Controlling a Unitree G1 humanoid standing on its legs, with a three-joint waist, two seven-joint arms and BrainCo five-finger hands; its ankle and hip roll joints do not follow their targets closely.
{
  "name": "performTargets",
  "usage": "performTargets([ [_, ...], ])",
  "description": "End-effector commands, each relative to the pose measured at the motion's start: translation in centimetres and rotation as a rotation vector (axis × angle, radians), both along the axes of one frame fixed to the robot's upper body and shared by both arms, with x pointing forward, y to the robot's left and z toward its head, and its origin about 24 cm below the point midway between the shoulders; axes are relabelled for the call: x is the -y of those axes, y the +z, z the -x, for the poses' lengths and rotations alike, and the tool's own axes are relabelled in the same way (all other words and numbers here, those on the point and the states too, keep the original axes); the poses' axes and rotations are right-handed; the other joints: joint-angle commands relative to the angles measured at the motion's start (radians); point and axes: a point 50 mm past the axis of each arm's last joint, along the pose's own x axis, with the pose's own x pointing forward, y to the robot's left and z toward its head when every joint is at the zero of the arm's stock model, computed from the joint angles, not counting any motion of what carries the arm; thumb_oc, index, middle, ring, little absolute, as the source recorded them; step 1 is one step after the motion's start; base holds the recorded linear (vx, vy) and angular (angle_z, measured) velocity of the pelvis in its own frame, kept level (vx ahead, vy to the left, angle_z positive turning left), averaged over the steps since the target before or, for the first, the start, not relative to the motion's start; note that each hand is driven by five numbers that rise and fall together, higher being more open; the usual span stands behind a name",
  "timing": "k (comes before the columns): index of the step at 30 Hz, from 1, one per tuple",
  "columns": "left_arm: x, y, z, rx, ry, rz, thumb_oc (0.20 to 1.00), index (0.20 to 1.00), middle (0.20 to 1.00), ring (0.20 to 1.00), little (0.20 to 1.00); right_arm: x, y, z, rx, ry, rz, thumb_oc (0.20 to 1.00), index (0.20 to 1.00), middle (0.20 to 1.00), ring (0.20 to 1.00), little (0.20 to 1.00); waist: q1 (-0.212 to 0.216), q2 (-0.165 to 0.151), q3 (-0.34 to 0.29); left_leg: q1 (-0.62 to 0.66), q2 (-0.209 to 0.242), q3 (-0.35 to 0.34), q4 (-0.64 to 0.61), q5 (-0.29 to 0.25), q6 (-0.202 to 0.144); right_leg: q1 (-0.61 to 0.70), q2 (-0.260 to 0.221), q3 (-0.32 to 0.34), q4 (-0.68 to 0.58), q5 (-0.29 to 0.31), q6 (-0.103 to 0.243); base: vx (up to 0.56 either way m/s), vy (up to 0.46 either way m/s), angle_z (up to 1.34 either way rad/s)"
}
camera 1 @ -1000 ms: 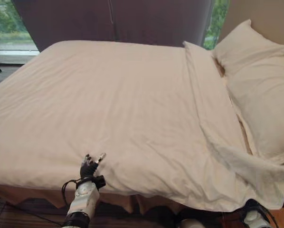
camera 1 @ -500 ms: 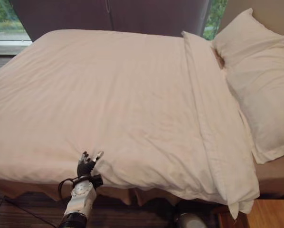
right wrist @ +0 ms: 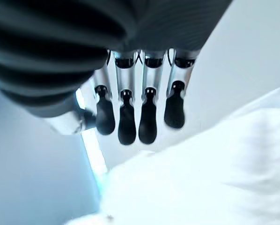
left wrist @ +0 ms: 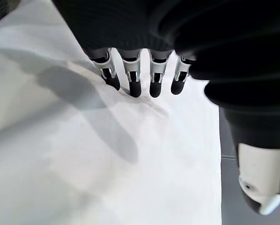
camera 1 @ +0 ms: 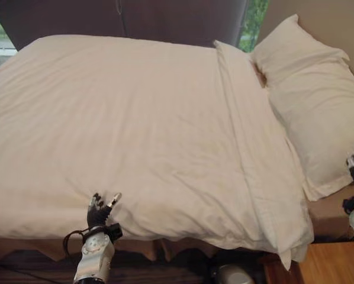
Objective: Making the bed.
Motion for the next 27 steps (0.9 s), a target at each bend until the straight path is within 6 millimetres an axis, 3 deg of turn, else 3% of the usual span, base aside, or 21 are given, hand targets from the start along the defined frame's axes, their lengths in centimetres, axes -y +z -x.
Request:
performTargets([
  [1, 2.0, 0.4, -1.4, 0.036, -0.103, 0.043, 1.000, 1.000, 1.000, 1.000, 1.000, -2.3, 0.4, -2.2, 0.365, 0.179, -0.634, 0.200, 0.200, 0.200, 0.200, 0.200, -0.004, -0.007, 0.014, -0.025, 0.050, -0.061, 0.013, -0.025, 0.009, 0.006, -0.072, 0.001, 0.019, -0.072, 0.072, 0.00, 0.000, 0.00],
  [3, 2.0, 0.4, -1.4, 0.038, -0.103, 0.042, 1.000, 1.000, 1.000, 1.000, 1.000, -2.3, 0.4, -2.2, 0.367, 0.181, -0.638, 0.200, 0.200, 0.200, 0.200, 0.200, -0.004, -0.010, 0.013, -0.030, 0.049, -0.061, 0.013, -0.018, 0.009, 0.001, -0.074, 0.003, 0.018, -0.067, 0.070, 0.02, 0.013, 0.01],
  [4, 2.8, -0.5, -1.1, 0.017, -0.109, 0.093, 1.000, 1.000, 1.000, 1.000, 1.000, -4.1, 0.7, -3.0, 0.651, 0.290, -1.045, 0.200, 0.200, 0.200, 0.200, 0.200, 0.001, 0.012, 0.012, -0.027, 0.043, -0.068, 0.013, -0.019, 0.009, 0.002, -0.077, 0.002, 0.018, -0.070, 0.069, 0.05, 0.032, 0.01],
  [5, 2.7, -0.5, -1.1, 0.018, -0.110, 0.092, 1.000, 1.000, 1.000, 1.000, 1.000, -4.0, 0.6, -3.1, 0.654, 0.293, -1.050, 0.200, 0.200, 0.200, 0.200, 0.200, 0.001, 0.011, 0.011, -0.029, 0.043, -0.069, 0.013, -0.019, 0.009, 0.000, -0.077, 0.002, 0.018, -0.070, 0.069, 0.11, 0.051, -0.01],
  [7, 3.4, -1.2, -0.6, 0.013, -0.122, 0.152, 1.000, 1.000, 1.000, 1.000, 1.000, -5.4, 0.1, -4.2, 0.804, 0.320, -1.303, 0.200, 0.200, 0.200, 0.200, 0.200, 0.022, 0.038, 0.010, -0.029, 0.039, -0.082, 0.013, -0.017, 0.004, 0.005, -0.084, -0.010, 0.018, -0.075, 0.069, 0.07, 0.004, -0.09],
  [11, 3.7, -1.4, -0.8, 0.016, -0.133, 0.176, 1.000, 1.000, 1.000, 1.000, 1.000, -5.7, -1.0, -5.3, 0.833, 0.272, -1.410, 0.200, 0.200, 0.200, 0.200, 0.200, 0.034, 0.055, 0.014, -0.035, 0.037, -0.093, 0.013, -0.015, 0.000, 0.008, -0.088, -0.018, 0.018, -0.081, 0.069, 0.03, -0.017, 0.09],
  [18, 4.0, -2.0, -1.6, 0.008, -0.133, 0.215, 1.000, 1.000, 1.000, 1.000, 1.000, -5.1, -5.0, -6.7, 0.747, 0.046, -1.550, 0.200, 0.200, 0.200, 0.200, 0.200, 0.047, 0.112, 0.032, -0.048, 0.026, -0.110, 0.013, -0.010, -0.004, 0.003, -0.096, -0.016, 0.018, -0.090, 0.069, 0.01, -0.022, 0.08],
  [21, 4.5, -2.3, -2.0, 0.000, -0.140, 0.235, 1.000, 1.000, 1.000, 1.000, 1.000, -4.2, -6.5, -6.7, 0.694, -0.034, -1.569, 0.200, 0.200, 0.200, 0.200, 0.200, 0.038, 0.158, 0.055, -0.060, 0.016, -0.107, 0.013, -0.006, -0.005, -0.012, -0.102, -0.003, 0.018, -0.092, 0.072, -0.03, 0.028, 0.01],
  [22, 4.9, -2.7, -2.0, -0.006, -0.138, 0.258, 1.000, 1.000, 1.000, 1.000, 1.000, -2.9, -7.1, -6.0, 0.703, -0.091, -1.571, 0.200, 0.200, 0.200, 0.200, 0.200, 0.019, 0.196, 0.069, -0.066, 0.007, -0.100, 0.013, -0.004, -0.003, -0.023, -0.108, 0.008, 0.018, -0.095, 0.074, -0.03, 0.044, 0.01],
  [24, 5.1, -2.7, -2.1, -0.005, -0.140, 0.261, 1.000, 1.000, 1.000, 1.000, 1.000, -2.7, -7.1, -6.0, 0.706, -0.090, -1.568, 0.200, 0.200, 0.200, 0.200, 0.200, 0.021, 0.200, 0.069, -0.068, 0.007, -0.100, 0.013, -0.005, -0.003, -0.025, -0.107, 0.008, 0.018, -0.095, 0.074, -0.01, 0.050, 0.02],
  [25, 5.2, -3.0, -1.9, -0.003, -0.122, 0.289, 1.000, 1.000, 1.000, 1.000, 1.000, -1.6, -8.1, -4.9, 0.718, -0.154, -1.572, 0.200, 0.200, 0.200, 0.200, 0.200, -0.002, 0.238, 0.075, -0.071, -0.001, -0.089, 0.013, -0.005, -0.002, -0.032, -0.111, 0.018, 0.018, -0.099, 0.078, 0.01, 0.086, -0.03],
  [27, 5.1, -3.2, -1.8, -0.002, -0.089, 0.314, 1.000, 1.000, 1.000, 1.000, 1.000, -1.2, -9.4, -4.0, 0.718, -0.210, -1.596, 0.200, 0.200, 0.200, 0.200, 0.200, -0.027, 0.270, 0.076, -0.073, -0.004, -0.079, 0.013, -0.008, 0.000, -0.040, -0.110, 0.027, 0.018, -0.102, 0.081, 0.01, 0.093, -0.09],
])
